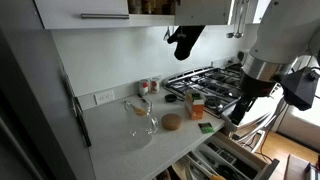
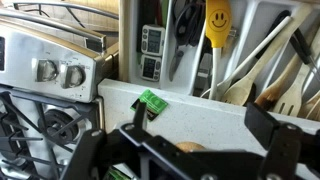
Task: Remove the two metal skewers from the drawer, then put them in the transparent jar
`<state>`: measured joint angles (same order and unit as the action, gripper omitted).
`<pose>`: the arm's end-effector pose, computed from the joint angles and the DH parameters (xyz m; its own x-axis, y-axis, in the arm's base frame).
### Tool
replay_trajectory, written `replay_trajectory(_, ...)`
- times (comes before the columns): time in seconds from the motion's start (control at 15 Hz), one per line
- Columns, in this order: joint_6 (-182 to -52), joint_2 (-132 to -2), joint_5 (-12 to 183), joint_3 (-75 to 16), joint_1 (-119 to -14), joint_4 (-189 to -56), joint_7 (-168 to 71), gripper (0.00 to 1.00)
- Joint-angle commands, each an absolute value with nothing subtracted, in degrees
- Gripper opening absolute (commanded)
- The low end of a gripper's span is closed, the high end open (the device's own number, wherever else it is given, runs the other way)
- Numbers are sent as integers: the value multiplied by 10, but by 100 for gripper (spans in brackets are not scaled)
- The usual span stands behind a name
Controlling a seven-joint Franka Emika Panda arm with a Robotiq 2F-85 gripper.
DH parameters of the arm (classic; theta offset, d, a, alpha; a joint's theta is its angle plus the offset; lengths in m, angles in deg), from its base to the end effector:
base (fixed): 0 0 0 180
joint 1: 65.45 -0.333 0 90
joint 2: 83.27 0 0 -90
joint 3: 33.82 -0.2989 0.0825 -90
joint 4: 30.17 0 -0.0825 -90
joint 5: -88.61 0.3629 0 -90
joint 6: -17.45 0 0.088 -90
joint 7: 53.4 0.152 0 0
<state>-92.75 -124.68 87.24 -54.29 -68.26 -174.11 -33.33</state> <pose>0.3216 0.1364 0.4606 0.9840 0.0096 0.1779 -0.0276 -0.9783 0.2052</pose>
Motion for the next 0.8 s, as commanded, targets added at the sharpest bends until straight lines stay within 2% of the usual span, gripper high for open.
replay_trajectory(0.0,-926,-1243,864,-532,-696,-1740,-325,100)
replay_trajectory(0.53,-926,-1243,864,-532,-696,-1740,-325,100)
replay_trajectory(0.73,-998,-1173,863,-548,-723,-1710,-376,100)
